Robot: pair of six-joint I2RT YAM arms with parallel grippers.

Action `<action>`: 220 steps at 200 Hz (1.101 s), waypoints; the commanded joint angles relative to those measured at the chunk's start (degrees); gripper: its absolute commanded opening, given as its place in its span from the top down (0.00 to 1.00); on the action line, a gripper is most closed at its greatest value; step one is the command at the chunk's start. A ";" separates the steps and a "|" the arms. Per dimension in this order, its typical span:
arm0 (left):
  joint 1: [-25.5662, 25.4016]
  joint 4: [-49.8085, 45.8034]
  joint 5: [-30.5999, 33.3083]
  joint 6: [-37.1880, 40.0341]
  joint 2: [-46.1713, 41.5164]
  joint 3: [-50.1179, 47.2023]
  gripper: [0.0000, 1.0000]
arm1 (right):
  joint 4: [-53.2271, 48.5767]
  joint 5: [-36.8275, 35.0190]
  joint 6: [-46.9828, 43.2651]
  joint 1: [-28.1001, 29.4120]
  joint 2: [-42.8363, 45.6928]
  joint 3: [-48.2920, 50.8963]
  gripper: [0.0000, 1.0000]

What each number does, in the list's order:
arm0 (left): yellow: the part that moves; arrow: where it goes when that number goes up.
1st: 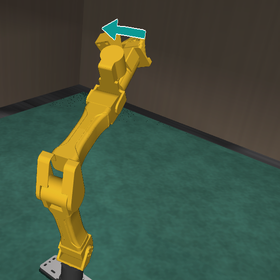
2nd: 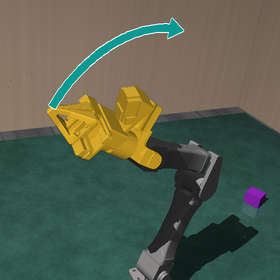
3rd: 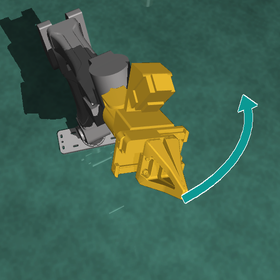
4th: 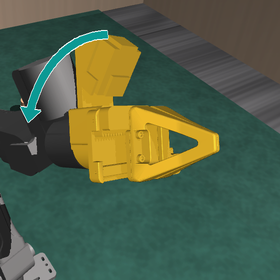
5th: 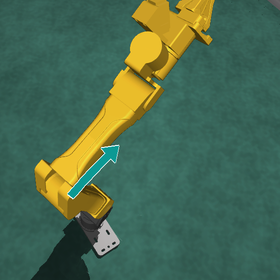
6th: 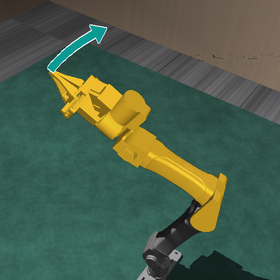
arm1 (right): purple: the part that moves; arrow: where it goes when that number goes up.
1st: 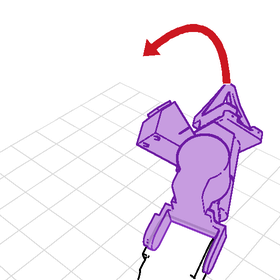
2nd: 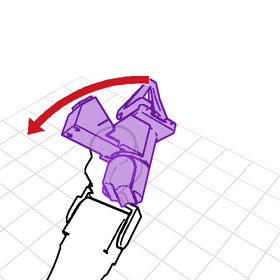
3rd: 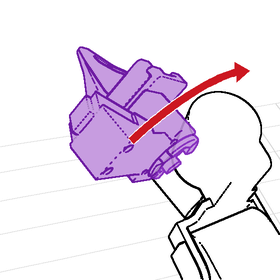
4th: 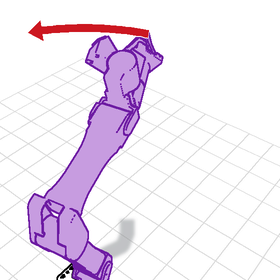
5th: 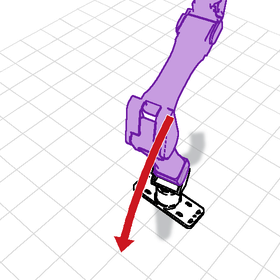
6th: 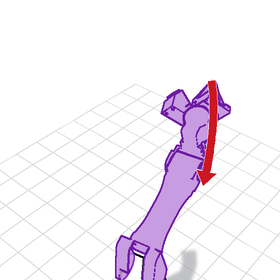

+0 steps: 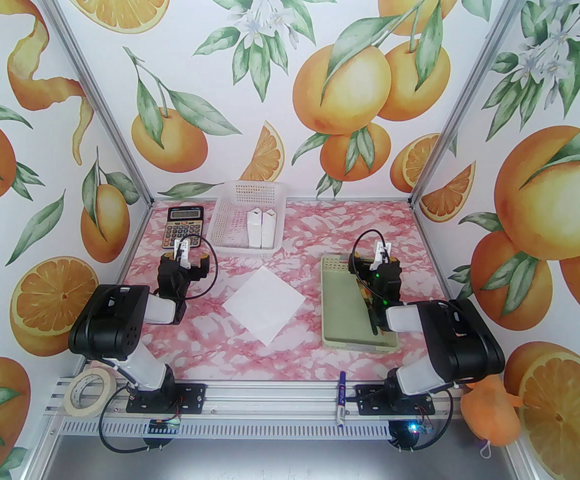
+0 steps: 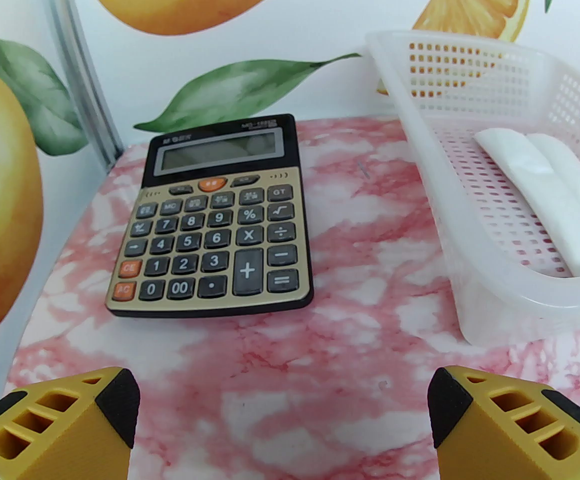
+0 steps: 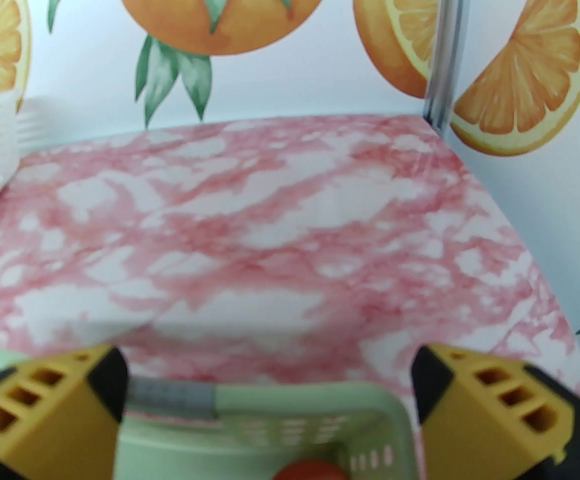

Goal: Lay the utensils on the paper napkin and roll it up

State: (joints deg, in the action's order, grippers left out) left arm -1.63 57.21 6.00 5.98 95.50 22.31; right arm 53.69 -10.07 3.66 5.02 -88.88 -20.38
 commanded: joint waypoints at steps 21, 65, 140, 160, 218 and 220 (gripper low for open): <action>-0.26 -0.08 0.00 0.24 -1.00 1.26 0.00 | -0.43 1.00 -0.50 0.42 -0.15 -1.24 0.00; -0.27 -0.10 -0.02 0.26 -0.93 1.34 0.00 | -0.43 0.97 -0.50 0.37 -0.15 -1.24 0.00; 0.03 0.57 -0.80 0.01 -1.11 0.86 0.00 | 2.50 0.46 -0.28 0.21 0.35 0.49 0.00; 0.22 3.86 -0.38 -0.33 -1.65 -0.98 0.00 | 4.20 -0.69 0.33 0.13 2.49 2.25 0.00; 0.30 -1.78 0.33 -0.53 -11.63 -2.79 0.00 | -8.96 -2.40 0.86 0.08 15.15 1.24 0.00; 0.31 -2.02 0.35 -0.53 -12.07 -2.79 0.00 | -9.61 -2.43 0.85 0.06 15.67 1.16 0.00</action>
State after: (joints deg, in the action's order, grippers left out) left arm -1.52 57.78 6.00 5.93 89.03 19.90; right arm 51.40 -10.61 3.77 5.02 -78.50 -18.22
